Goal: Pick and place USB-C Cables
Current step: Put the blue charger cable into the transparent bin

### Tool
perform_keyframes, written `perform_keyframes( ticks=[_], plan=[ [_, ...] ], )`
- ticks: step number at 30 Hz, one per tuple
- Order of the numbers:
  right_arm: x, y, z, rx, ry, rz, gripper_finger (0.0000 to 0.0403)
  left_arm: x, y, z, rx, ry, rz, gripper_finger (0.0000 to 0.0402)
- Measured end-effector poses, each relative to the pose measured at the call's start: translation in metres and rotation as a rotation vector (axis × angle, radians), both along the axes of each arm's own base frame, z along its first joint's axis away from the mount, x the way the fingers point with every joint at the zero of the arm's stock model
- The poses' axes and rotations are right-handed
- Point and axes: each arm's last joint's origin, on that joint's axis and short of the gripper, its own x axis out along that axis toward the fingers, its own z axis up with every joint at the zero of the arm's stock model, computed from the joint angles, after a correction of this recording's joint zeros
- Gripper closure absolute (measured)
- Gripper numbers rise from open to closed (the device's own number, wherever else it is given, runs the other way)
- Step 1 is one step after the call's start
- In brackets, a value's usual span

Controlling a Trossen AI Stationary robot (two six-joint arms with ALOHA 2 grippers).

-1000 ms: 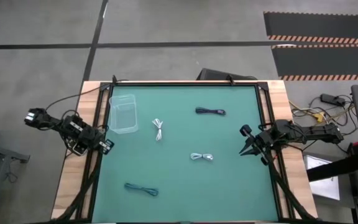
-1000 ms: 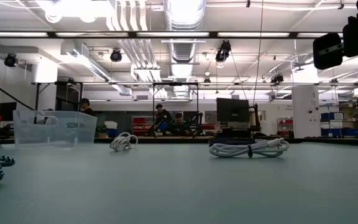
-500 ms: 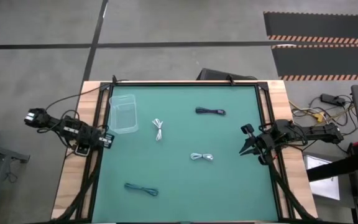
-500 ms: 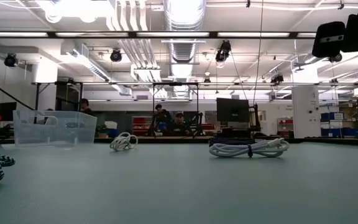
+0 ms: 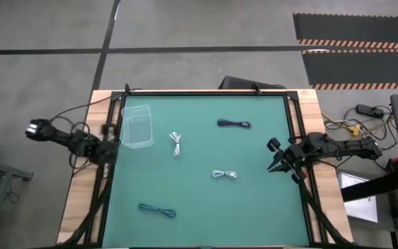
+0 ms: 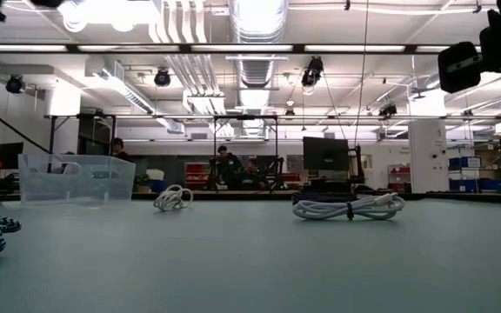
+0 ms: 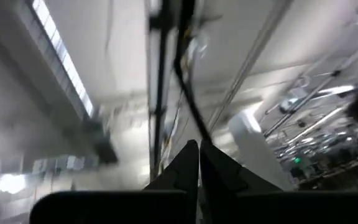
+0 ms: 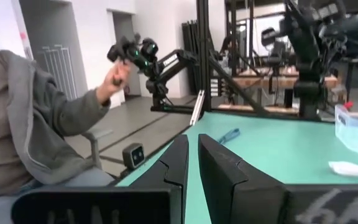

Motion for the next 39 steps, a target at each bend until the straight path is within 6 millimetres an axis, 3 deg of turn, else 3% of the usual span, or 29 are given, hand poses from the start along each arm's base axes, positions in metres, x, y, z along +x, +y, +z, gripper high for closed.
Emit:
perform_keyframes(
  ticks=[5, 11, 23, 30, 39],
  plan=[
    [-0.001, 0.0, 0.005, 0.001, -0.054, -0.001, 0.0376, 0.017, 0.003, -0.019, -0.287, 0.304, 0.095, 0.0401],
    [-0.002, -0.002, 0.016, 0.017, -0.168, -0.053, 0.0376, 0.026, 0.001, -0.037, -0.4, 0.499, 0.06, 0.0401],
    [0.001, -0.012, 0.017, 0.048, -0.181, -0.43, 0.0376, 0.033, -0.001, -0.042, -0.383, 0.551, 0.069, 0.0401],
    [0.0, -0.011, 0.02, -0.085, -0.262, -0.441, 0.0376, 0.033, -0.001, -0.037, -0.401, 0.486, 0.052, 0.0401],
    [-0.008, -0.012, 0.038, -0.163, -0.512, -0.495, 0.0376, 0.041, -0.002, -0.032, -0.542, 0.496, 0.023, 0.0401]
  ],
)
